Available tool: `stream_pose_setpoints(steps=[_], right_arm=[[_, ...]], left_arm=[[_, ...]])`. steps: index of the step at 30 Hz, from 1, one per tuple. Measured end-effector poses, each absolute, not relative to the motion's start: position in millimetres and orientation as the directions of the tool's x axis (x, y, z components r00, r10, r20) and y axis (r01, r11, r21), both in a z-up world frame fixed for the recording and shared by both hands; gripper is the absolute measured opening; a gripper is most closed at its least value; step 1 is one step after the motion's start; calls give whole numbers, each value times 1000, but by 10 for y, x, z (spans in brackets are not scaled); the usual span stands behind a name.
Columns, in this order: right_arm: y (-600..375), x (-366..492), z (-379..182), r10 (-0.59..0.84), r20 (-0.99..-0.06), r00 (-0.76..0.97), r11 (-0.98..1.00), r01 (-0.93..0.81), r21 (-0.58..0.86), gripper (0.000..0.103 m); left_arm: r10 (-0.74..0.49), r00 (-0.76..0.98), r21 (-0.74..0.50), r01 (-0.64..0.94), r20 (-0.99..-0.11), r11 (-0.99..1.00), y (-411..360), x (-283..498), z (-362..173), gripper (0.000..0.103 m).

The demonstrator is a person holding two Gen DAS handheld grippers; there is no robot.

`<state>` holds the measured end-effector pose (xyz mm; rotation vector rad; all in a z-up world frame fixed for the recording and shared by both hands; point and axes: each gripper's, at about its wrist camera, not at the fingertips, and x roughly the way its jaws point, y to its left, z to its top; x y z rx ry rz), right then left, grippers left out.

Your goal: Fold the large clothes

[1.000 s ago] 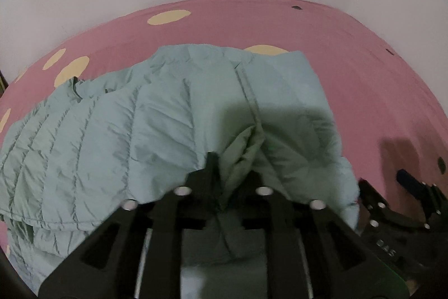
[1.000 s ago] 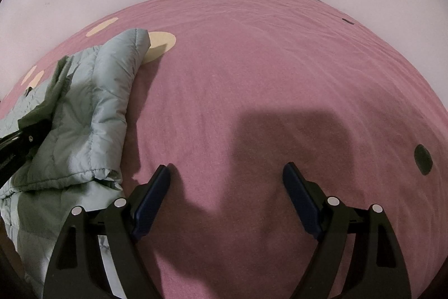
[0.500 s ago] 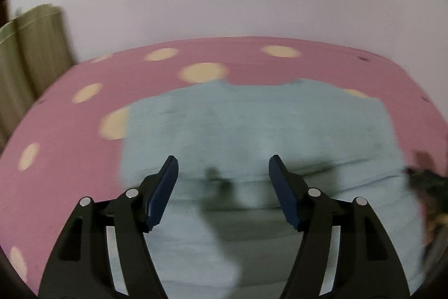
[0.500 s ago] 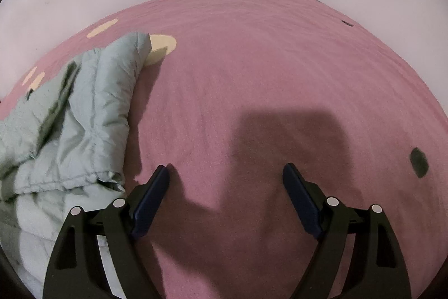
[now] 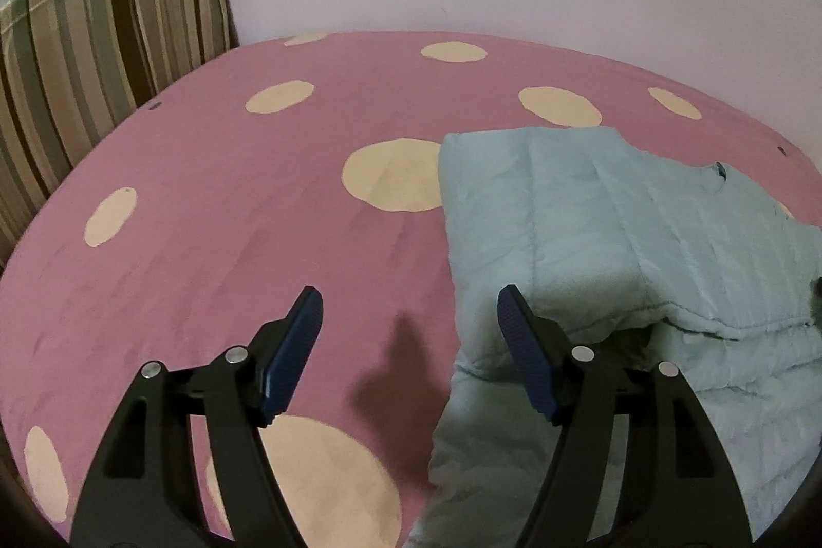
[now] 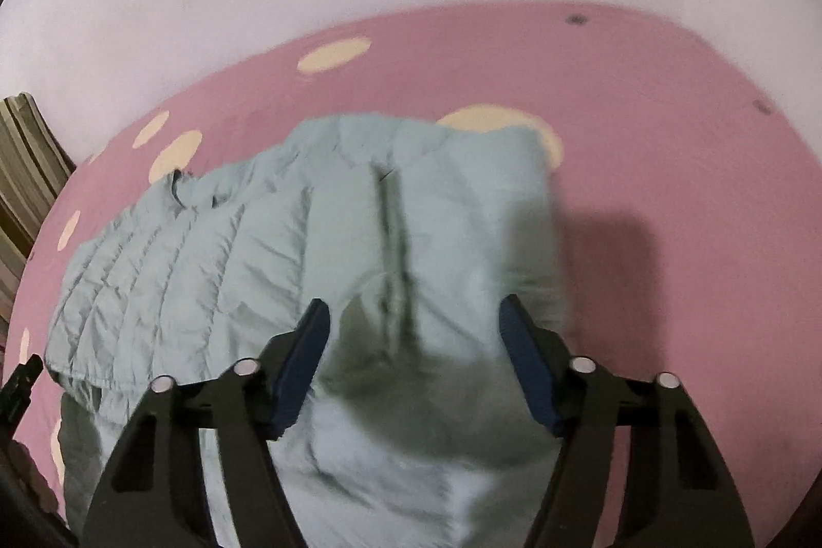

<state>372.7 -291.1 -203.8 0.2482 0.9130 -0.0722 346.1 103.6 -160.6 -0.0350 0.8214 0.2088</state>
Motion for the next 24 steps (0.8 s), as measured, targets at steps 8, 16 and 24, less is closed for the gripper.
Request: stream_pose_setpoints(steps=[8,16,24], right_arm=[[-2912,3682,-1933,-32,-779,626,984,155,85,9],[-3139,3742,-2333,-35,-825,565,978,189,88,9],[-3122,3757,-2435,-36,-820,572,976,198,95,8]], left_arm=[[136,686,48,-145,-715,988,895,3582,-1587,72],[140,592,65,-146,-794,987,845,3875,-2017,73],[125,571,43,-154,-812,987,894,3924,-2175,80]])
